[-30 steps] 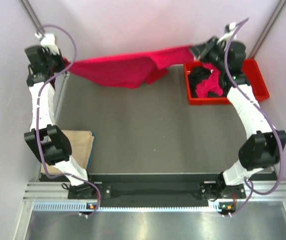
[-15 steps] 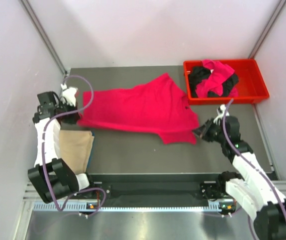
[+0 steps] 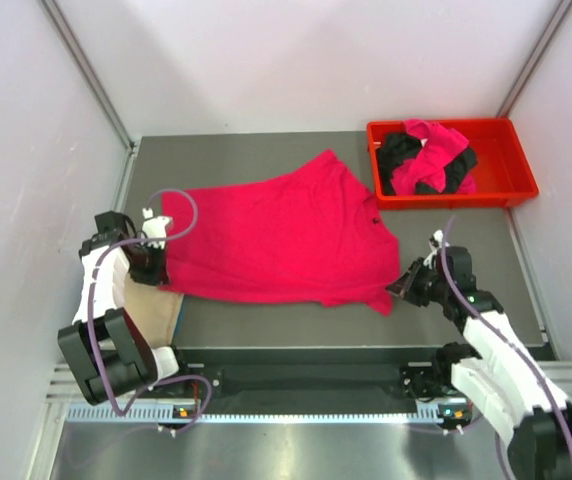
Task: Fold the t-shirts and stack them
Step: Flatten the tshirt out, then fold the tshirt
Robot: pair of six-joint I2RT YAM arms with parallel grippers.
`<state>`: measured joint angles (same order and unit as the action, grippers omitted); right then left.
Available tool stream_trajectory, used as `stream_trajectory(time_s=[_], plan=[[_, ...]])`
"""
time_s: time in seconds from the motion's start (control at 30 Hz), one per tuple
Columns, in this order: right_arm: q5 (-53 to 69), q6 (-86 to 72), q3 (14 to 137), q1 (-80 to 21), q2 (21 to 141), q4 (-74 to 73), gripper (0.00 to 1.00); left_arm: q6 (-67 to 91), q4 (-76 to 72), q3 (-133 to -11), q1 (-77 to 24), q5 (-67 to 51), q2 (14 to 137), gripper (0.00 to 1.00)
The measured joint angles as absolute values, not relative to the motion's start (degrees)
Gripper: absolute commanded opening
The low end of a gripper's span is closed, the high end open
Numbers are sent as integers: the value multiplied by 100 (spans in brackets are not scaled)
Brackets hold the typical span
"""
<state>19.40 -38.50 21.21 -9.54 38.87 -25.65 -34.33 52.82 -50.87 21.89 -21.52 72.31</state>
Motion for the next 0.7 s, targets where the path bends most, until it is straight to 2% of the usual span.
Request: stream_trajectory(time_s=[0.13,0.43,0.7], plan=[[1839,-3588,2456,-961,5286,-1765,0,-2869,4630,-5094,2189,-2134,7415,0],[1822,-2526,4515,-980,8602,-16,0,-1911,3277,-5288,2189,-2088,8547,0],[1756,-1844,5575,-1037,9819,167,0,-1479,2716,-5468,2189,-2119,9045,2]])
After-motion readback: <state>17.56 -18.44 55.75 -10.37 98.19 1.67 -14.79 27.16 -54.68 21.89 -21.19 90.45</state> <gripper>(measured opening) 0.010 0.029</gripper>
